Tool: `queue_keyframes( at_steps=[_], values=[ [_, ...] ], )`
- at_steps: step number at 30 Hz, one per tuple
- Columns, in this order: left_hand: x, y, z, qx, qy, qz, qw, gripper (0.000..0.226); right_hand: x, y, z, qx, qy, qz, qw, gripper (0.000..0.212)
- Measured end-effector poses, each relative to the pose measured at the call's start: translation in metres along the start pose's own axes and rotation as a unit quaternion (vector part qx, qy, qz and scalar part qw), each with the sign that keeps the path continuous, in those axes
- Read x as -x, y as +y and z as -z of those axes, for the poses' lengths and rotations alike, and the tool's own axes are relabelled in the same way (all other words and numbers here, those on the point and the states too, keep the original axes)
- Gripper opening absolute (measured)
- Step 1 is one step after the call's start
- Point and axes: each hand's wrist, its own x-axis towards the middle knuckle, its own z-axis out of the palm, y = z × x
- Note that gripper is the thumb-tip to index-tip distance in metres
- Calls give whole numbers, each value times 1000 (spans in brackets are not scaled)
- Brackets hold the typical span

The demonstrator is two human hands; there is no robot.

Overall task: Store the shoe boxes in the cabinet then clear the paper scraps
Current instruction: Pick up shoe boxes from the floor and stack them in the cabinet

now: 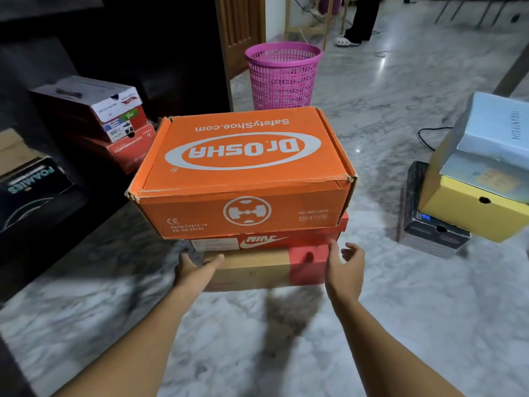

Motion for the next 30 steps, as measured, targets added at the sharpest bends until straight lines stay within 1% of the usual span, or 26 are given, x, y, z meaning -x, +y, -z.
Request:
queue_keyframes(
  at_steps=[1,2,5,7,9,10,13,16,17,19,22,24,27,30],
  values=[
    [3,5,7,1,18,-10,1000,103,-1,-9,2,-25,25,17,999,37],
    [8,9,14,6,36,-32,999,108,-3,-18,4,-48,46,43,997,35],
    [28,18,28,26,72,-143,987,103,-9,-54,8,-111,74,137,981,44],
    [41,24,35,60,87,-190,976,106,-10,-79,11,-143,59,206,966,50],
    [44,31,40,87,101,-205,970,107,-9,-100,12,-157,34,265,951,46],
    [43,33,42,94,104,-205,969,106,-9,-108,12,-156,17,279,947,43],
    [41,40,46,118,125,-218,961,94,-8,-125,10,-153,-29,272,950,35],
    [42,59,49,180,174,-249,935,83,-7,-130,9,-141,-57,253,956,39],
    [41,68,51,193,179,-255,930,80,-8,-130,9,-139,-67,247,957,39],
    [38,83,55,210,172,-243,931,70,-9,-130,7,-136,-83,242,957,38],
    [29,89,59,202,164,-245,934,57,-8,-130,5,-141,-94,243,955,50],
    [29,87,61,193,168,-250,934,57,-10,-131,5,-148,-101,248,952,49],
    [35,84,70,184,176,-248,935,66,-11,-136,3,-146,-113,252,950,62],
    [41,83,94,185,203,-236,932,61,-2,-150,-9,-154,-131,278,939,61]
  ],
)
